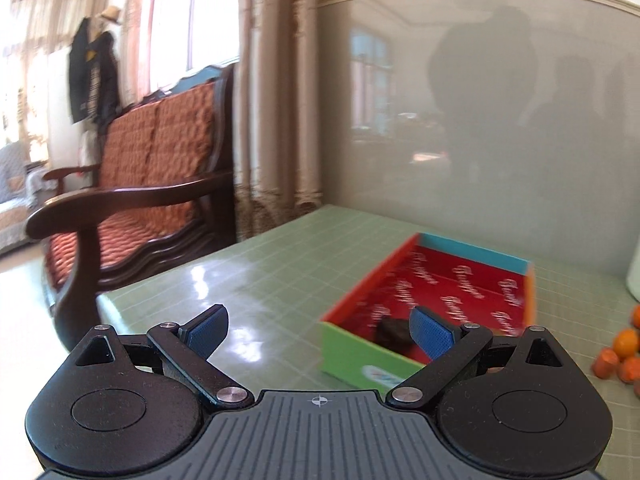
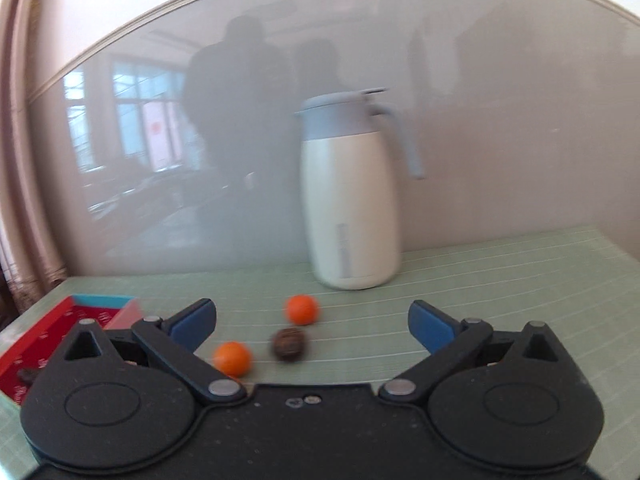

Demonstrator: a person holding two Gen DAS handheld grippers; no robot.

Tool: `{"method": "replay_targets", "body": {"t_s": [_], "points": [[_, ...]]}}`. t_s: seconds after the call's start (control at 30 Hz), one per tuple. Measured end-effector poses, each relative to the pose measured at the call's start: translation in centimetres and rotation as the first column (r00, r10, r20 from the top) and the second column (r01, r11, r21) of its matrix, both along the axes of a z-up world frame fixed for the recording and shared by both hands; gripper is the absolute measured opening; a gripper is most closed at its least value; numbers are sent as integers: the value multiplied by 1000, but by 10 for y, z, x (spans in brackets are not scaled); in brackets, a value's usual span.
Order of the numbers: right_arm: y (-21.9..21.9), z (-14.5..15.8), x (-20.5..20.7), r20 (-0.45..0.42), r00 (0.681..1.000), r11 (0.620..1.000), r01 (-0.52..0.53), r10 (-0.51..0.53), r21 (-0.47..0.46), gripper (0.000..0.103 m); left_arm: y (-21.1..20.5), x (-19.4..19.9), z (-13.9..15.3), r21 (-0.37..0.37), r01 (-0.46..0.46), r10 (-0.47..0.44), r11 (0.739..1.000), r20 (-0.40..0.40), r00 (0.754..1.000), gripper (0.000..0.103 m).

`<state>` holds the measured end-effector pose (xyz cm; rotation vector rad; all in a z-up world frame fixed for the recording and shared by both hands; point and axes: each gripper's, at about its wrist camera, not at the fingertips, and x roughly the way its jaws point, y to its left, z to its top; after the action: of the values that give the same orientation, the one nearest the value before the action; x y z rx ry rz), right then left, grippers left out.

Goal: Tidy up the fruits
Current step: 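Grasp the cut orange piece with the left tool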

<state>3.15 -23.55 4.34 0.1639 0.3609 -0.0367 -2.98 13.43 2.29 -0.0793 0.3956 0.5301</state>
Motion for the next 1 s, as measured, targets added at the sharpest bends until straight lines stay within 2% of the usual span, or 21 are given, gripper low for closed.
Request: {"method": "replay_targets", "body": {"t_s": [0.17, 0.27, 0.4, 0.63, 0.77, 0.83, 0.87, 0.9, 1.0], "points": [[-48, -5, -17, 38, 992, 990, 120, -123, 73, 103, -46, 14, 1, 55, 167, -167, 984, -12, 986, 97], [-66, -7, -23, 61, 982, 981, 174, -180, 88, 103, -72, 21, 1, 71, 287, -286, 955, -33, 958, 97], [-82, -10, -30, 64, 977, 975, 196, -204, 108, 103, -109, 35, -2, 98, 401, -395, 911, -74, 916, 97], [-98, -12, -41, 65, 974, 969, 209, -219, 134, 103, -158, 68, -16, 100, 536, -519, 838, -153, 841, 96], [-105, -12, -44, 74, 972, 966, 211, -223, 147, 103, -168, 84, -24, 86, 560, -541, 824, -171, 823, 96], [-107, -12, -46, 74, 972, 965, 210, -223, 156, 103, -167, 90, -28, 56, 569, -553, 820, -172, 815, 87], [-107, -12, -46, 75, 973, 966, 206, -220, 159, 103, -167, 95, -31, 43, 575, -559, 817, -183, 809, 75], [-107, -11, -47, 76, 973, 966, 204, -218, 160, 103, -168, 100, -34, 23, 584, -569, 811, -196, 799, 70], [-105, -10, -48, 84, 975, 970, 192, -206, 150, 103, -168, 113, -43, -9, 577, -565, 816, -217, 796, 65]]}}
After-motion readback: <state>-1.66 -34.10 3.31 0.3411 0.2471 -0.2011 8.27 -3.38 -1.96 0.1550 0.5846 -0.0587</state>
